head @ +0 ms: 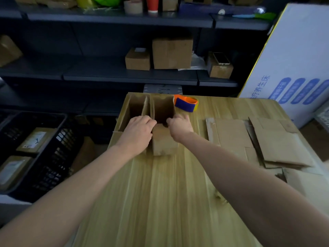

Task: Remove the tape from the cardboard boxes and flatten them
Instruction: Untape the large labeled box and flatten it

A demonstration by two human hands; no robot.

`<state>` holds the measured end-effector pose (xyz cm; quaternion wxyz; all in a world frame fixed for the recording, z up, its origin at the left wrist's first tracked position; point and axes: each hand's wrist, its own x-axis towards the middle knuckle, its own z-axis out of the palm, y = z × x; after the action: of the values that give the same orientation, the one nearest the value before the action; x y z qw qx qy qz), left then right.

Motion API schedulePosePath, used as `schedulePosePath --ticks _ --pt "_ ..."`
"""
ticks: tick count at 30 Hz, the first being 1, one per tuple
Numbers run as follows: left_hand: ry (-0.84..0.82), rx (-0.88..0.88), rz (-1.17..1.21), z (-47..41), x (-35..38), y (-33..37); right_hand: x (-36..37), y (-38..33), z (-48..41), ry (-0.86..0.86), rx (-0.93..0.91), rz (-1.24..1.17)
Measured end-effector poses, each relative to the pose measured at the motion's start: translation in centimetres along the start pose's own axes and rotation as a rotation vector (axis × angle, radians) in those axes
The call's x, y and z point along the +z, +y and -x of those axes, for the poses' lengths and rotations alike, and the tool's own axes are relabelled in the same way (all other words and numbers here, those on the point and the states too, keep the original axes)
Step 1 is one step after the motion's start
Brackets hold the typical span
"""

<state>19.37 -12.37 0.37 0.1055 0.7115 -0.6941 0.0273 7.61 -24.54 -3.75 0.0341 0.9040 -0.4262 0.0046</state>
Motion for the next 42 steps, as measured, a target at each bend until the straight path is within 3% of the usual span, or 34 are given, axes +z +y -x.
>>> schedulePosePath --ticks 4,9,14,18,20,23,28,34,42 --pt "0.045 0.034 0.040 -1.0 -0.3 1.8 -3.4 3.3 0.5 0.111 0.144 -0.169" --pt "-0.020 -0.048 0.138 -2.9 -0.4 4.4 -7.1 7.8 2.4 0.108 0.459 -0.714" --pt "-0.197 -0.128 0.240 -4.5 0.0 6.3 -8.2 11.4 5.2 0.135 0.691 -0.925" --pt "-0.187 -0.082 0.373 -5.7 0.6 8.0 -7.9 14.0 7.5 0.109 0.776 -0.987" --pt "-0.170 -0.075 0.403 -6.3 0.9 8.8 -7.8 15.0 8.5 0.130 0.714 -0.885" --pt "-0.205 -0.075 0.418 -6.8 1.6 9.6 -7.9 15.7 9.7 0.096 0.476 -0.626" --pt "-0.263 -0.081 0.428 -6.1 2.8 10.5 -6.5 14.8 9.6 -0.239 0.117 -0.297" --pt "-0.313 -0.118 0.474 -3.7 4.0 9.0 -4.0 12.4 8.1 -0.393 0.005 -0.196" --pt "-0.345 -0.203 0.648 -1.9 5.2 4.9 -3.2 9.1 6.1 -0.421 -0.031 -0.195"
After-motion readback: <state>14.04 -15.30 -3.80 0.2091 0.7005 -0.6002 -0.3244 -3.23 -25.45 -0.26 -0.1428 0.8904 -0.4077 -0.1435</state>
